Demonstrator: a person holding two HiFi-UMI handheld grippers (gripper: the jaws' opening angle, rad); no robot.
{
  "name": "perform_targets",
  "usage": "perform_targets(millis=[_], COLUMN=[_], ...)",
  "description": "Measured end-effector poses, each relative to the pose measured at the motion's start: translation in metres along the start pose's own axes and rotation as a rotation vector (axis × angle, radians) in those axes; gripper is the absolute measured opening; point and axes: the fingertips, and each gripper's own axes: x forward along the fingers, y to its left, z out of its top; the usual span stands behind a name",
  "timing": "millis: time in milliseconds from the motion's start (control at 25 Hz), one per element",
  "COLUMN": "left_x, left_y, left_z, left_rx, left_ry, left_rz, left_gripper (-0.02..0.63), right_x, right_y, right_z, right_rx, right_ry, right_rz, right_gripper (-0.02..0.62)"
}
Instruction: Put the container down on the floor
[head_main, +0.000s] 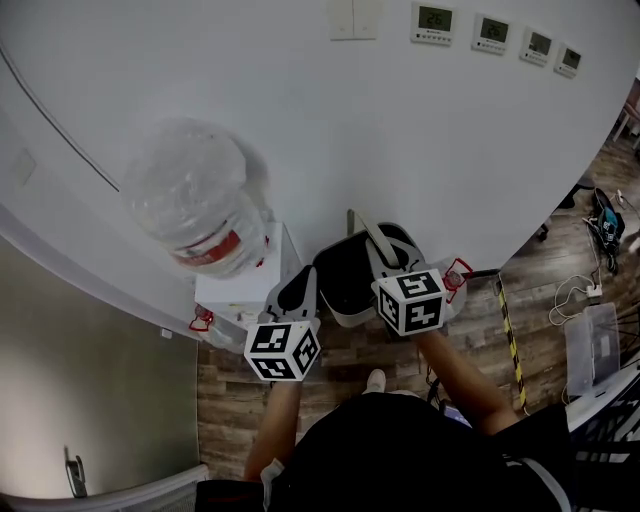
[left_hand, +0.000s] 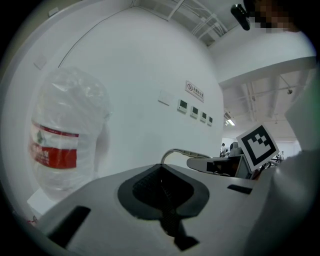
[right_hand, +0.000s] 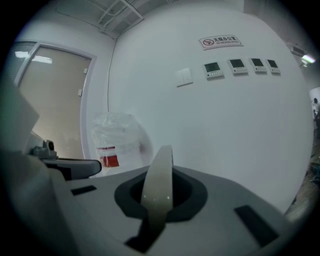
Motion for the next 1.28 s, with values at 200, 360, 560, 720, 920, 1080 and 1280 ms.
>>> perform_targets(millis=[200,360,560,720,920,1080,1280], left_x=[0.027,0.049,0.069,0.079,0.086,0.094,0.104], left_y=[-0.001,-0.002,-0.005,-0.001,0.009,0.014,0.026], left_z=[-0.004,-0.005,-0.010,-0.014,-0.022,-0.028,-0.033], left_rx=[-0.016,-0.032,-0.031,-0.022,-0.041,-0.056,-0.062], left_ry=[0.013,0.025,0.043,0.058,0.069,0.085,0.110], left_rz=[0.013,0.020,0.033,0.053,0.079,0.072,0.042], left_gripper=[0.014,0.014,0.014,0.014,0.014,0.014,0.014], right_x=[0.015,0.028,0.039,0.049,0.059,0.069,0.084], right_y=[-0.022,-0.037,-0.050,-0.055,-0.058,-0.058,-0.057], right_z=[-0.004,-0.002,-0.007,-0.015,-0.026,-0.030,-0.036], right_rx=[0.020,0.019,0.032,0.033,0.041,0.041,0.051], right_ry=[0.014,0.017,0.021,0.040,0.069,0.086,0.104], right_rz=[0.012,0.028,0.050,0.067,0.078,0.078,0.055], right_gripper=[0.029,0.029,0.029,0.029,0.029,0.029,0.029])
